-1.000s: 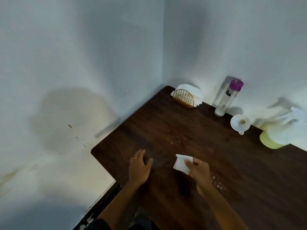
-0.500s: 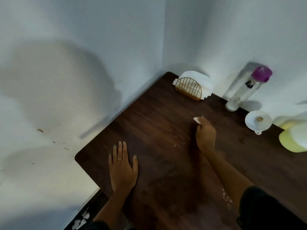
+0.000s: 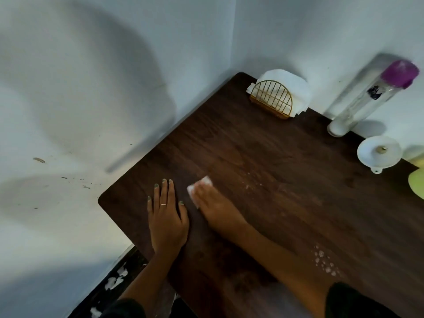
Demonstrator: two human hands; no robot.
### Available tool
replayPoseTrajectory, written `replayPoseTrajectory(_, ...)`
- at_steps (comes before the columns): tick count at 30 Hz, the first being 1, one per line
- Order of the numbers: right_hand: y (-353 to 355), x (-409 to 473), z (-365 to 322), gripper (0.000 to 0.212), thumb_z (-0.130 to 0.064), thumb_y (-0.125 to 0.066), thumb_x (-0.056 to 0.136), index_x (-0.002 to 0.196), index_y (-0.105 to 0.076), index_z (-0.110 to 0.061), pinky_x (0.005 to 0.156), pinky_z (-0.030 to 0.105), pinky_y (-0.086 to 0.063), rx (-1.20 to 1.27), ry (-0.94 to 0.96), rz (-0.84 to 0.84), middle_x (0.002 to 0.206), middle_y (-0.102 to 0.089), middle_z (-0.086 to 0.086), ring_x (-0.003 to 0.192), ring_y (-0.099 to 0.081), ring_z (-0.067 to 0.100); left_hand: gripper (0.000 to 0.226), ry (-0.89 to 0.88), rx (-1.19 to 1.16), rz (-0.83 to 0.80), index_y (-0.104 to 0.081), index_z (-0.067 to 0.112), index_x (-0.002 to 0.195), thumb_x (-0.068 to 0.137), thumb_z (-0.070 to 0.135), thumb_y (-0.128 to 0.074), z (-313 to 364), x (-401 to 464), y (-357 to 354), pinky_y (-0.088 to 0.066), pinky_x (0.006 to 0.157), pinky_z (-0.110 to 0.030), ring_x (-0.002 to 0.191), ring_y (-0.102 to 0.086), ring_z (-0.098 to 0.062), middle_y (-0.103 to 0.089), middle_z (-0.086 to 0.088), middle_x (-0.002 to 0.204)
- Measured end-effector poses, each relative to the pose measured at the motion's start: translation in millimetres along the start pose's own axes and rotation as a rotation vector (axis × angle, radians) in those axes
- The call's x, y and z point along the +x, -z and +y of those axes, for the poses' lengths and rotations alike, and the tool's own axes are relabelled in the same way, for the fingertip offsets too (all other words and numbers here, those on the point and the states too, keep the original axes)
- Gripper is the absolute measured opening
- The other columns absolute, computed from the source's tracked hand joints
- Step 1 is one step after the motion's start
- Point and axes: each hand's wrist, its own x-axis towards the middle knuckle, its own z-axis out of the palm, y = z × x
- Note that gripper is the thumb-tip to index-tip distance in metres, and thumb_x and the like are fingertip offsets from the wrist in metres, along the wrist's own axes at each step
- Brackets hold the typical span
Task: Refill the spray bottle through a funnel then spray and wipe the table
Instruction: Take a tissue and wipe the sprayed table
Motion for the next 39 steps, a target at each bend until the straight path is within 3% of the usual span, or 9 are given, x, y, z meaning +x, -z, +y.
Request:
replayPoseTrajectory(6,1,-26,15,0.042,-0.009,-0.050,0.085,0.127,-0.053,-0.004,0.107,0.036,-0.033,-0.189,0.403,-0.026,0.130,-0.056,0.015,0.123,-0.051,0.026,0.065,0.000,-0.011,0.007,-0.023,0.013,0.148,0.087,0.035,-0.023,1,-1,0,-0.010,0.118,-0.042,0.146,-0.015,-0.022,-0.023,-0.006,0.156)
replayPoseTrajectory(12,62,-10,129,0.042,-0.024,-0.033,0.098,0.137,-0.041,-0.013,0.110,0.027,-0.021,-0.255,-0.118,0.111,0.145,-0.039,0.011,0.135,-0.033,0.025,0.062,0.003,-0.005,0.016,-0.023,0.014,0.148,0.090,0.034,-0.025,0,-2,-1,-0.008,0.118,-0.039,0.146,-0.014,-0.021,-0.024,-0.005,0.156)
replayPoseTrajectory(15,78,-20,171,0.049,-0.008,-0.043,0.092,0.139,-0.033,-0.007,0.111,0.039,-0.025,-0.215,-0.525,0.140,0.145,-0.035,0.017,0.134,-0.030,0.032,0.062,0.002,-0.007,0.015,-0.023,0.014,0.148,0.090,0.034,-0.024,0,-1,-2,-0.008,0.118,-0.039,0.146,-0.015,-0.022,-0.024,-0.005,0.156)
replayPoseTrajectory(20,57,-10,129,0.050,-0.001,-0.042,0.092,0.140,-0.027,0.005,0.116,0.042,-0.019,-0.057,-0.659,0.254,0.146,-0.028,0.026,0.137,-0.024,0.035,0.062,0.002,-0.003,0.014,-0.022,0.014,0.148,0.090,0.035,-0.022,-1,-1,-3,-0.009,0.119,-0.040,0.146,-0.015,-0.021,-0.024,-0.006,0.156)
replayPoseTrajectory(23,38,-22,61,0.044,-0.015,-0.030,0.099,0.141,-0.027,0.000,0.116,0.033,-0.012,-0.066,-0.426,0.061,0.149,-0.028,0.019,0.139,-0.024,0.030,0.062,0.005,-0.005,0.015,-0.022,0.014,0.148,0.090,0.034,-0.023,-1,-2,-2,-0.009,0.119,-0.040,0.146,-0.014,-0.021,-0.023,-0.005,0.156)
replayPoseTrajectory(27,-4,-61,-21,0.056,-0.011,-0.060,0.078,0.132,-0.048,-0.006,0.112,0.036,-0.027,-0.126,0.095,-0.003,0.137,-0.049,0.013,0.129,-0.044,0.025,0.063,0.004,-0.004,0.006,-0.024,0.012,0.148,0.088,0.033,-0.023,0,-2,-1,-0.010,0.118,-0.042,0.145,-0.016,-0.023,-0.025,-0.007,0.155)
replayPoseTrajectory(32,0,-61,13,0.048,-0.011,-0.037,0.085,0.132,-0.048,-0.008,0.109,0.040,-0.034,-0.249,0.321,-0.041,0.135,-0.052,0.009,0.127,-0.046,0.022,0.062,-0.001,-0.006,0.009,-0.024,0.013,0.148,0.089,0.032,-0.025,0,-2,-1,-0.010,0.118,-0.041,0.145,-0.016,-0.023,-0.024,-0.006,0.156)
replayPoseTrajectory(36,37,-49,91,0.047,-0.010,-0.032,0.090,0.136,-0.043,-0.009,0.113,0.032,-0.012,-0.273,0.045,0.066,0.140,-0.047,0.013,0.130,-0.042,0.031,0.061,-0.001,-0.011,0.014,-0.023,0.013,0.148,0.090,0.031,-0.027,0,-2,-2,-0.009,0.118,-0.041,0.146,-0.015,-0.022,-0.024,-0.006,0.156)
replayPoseTrajectory(39,71,-60,151,0.044,-0.020,-0.041,0.094,0.139,-0.039,-0.020,0.112,0.030,-0.020,-0.341,-0.340,0.092,0.143,-0.040,0.005,0.133,-0.034,0.019,0.060,0.000,-0.006,0.014,-0.023,0.014,0.148,0.091,0.031,-0.027,-1,-2,-2,-0.009,0.118,-0.040,0.146,-0.015,-0.022,-0.023,-0.006,0.156)
